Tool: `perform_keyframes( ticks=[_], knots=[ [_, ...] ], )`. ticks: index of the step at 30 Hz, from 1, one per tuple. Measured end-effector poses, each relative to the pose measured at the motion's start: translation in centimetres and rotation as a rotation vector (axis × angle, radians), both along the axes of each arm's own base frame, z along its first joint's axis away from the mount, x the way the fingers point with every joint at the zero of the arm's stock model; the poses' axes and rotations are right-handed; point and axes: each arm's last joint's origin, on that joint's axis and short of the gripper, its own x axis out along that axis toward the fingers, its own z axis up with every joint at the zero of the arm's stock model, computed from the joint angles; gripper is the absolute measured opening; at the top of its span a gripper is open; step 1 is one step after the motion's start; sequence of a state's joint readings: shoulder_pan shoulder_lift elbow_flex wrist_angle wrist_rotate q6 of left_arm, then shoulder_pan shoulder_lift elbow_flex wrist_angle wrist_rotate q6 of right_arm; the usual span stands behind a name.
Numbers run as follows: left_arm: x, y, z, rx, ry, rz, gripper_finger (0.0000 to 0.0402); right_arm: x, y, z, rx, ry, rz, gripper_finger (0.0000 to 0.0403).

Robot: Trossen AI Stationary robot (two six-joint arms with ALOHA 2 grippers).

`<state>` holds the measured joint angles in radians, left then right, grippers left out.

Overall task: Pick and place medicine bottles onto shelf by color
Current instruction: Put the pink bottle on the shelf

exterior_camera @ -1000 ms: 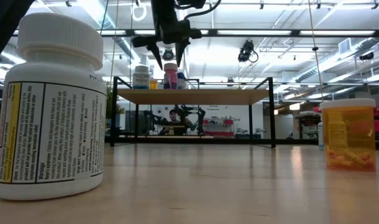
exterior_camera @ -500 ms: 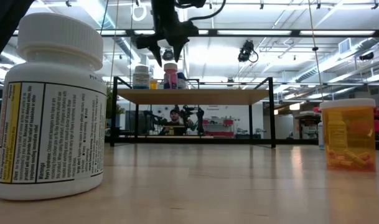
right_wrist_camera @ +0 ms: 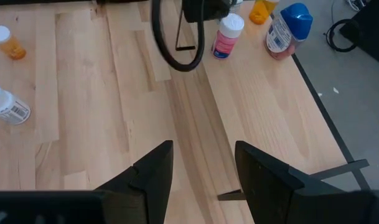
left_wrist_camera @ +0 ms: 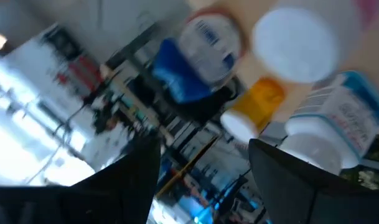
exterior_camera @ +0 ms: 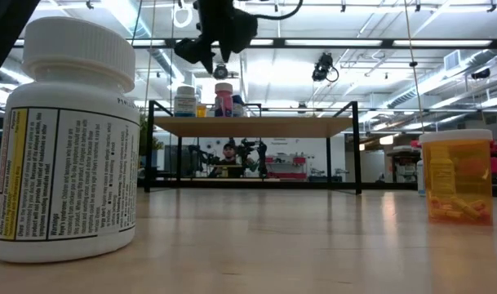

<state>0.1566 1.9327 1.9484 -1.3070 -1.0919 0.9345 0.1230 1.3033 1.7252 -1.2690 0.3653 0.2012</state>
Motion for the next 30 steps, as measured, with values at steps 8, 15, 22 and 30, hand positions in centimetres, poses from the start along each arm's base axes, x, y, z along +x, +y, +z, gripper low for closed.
perform_keyframes(
  ticks=[8,15,22,30],
  knots=[
    [-1.1,-1.9,0.1,0.136,-0.295,0.18,0.0223,0.0,0.0,0.0,0.004,-0.002,-0.004,0.0181],
    [-1.8,-4.5,0.4,0.031,-0.706,0.345,0.0166,0.0,0.5,0.0,0.005,-0.002,0.018,0.0181],
    [-1.9,-7.6,0.5,-0.086,-1.02,0.471,0.0061,-0.1,1.1,0.0,0.006,-0.002,0.045,0.0181],
    [-2.4,-10.6,-3.2,-0.049,-1.247,0.553,0.0007,0.4,1.9,-3.3,-0.1,0.07,-0.05,0.0181]
  ],
)
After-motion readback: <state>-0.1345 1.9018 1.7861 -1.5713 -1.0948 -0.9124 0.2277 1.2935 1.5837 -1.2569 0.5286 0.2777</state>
